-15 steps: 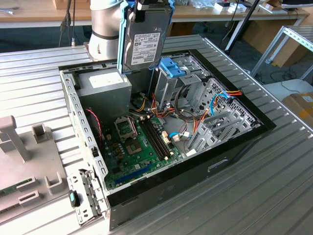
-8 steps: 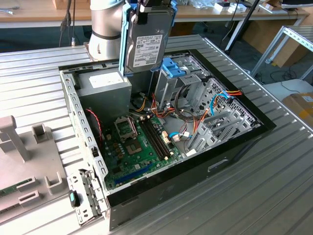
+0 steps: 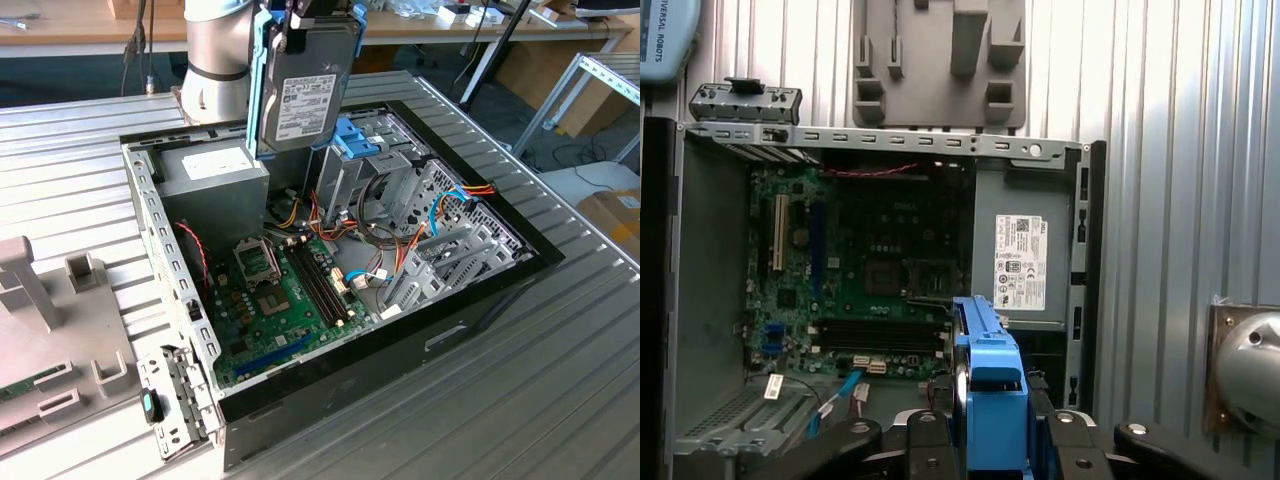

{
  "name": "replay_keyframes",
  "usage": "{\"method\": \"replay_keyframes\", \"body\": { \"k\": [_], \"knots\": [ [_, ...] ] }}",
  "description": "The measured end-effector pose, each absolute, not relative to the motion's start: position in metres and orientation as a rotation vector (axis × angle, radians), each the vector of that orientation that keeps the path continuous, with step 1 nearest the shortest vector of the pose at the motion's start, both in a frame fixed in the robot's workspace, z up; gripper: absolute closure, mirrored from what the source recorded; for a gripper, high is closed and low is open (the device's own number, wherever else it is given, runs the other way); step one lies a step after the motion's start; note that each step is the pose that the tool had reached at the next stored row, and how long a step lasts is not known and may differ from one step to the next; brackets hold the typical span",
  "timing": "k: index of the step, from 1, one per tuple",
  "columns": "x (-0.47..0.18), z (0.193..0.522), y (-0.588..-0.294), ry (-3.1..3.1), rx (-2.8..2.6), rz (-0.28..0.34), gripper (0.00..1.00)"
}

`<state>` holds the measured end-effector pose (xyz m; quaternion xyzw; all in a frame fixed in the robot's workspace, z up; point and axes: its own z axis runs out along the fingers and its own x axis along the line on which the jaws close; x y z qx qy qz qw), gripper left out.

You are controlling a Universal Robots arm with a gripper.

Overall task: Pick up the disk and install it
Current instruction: 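Pick up the disk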

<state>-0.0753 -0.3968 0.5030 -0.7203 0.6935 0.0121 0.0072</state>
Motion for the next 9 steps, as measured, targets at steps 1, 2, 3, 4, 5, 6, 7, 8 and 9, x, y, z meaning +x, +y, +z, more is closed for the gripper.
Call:
{"method": "replay_keyframes", "body": {
  "k": [1, 2, 3, 4, 5, 6, 7, 8, 9],
  "knots": [
    [-0.075, 0.503, -0.398, 2.169, -2.252, 0.038, 0.64],
    [-0.075, 0.503, -0.400, 2.169, -2.253, 0.038, 0.64],
    [-0.074, 0.503, -0.402, 2.169, -2.253, 0.037, 0.64],
    [-0.074, 0.503, -0.404, 2.169, -2.253, 0.037, 0.64],
    [-0.073, 0.503, -0.406, 2.169, -2.253, 0.037, 0.64],
    [-0.073, 0.503, -0.407, 2.169, -2.253, 0.037, 0.64],
    [-0.073, 0.503, -0.408, 2.169, -2.253, 0.037, 0.64],
    [-0.072, 0.503, -0.409, 2.170, -2.253, 0.036, 0.64],
    [-0.072, 0.503, -0.411, 2.170, -2.254, 0.035, 0.64]
  ]
}}
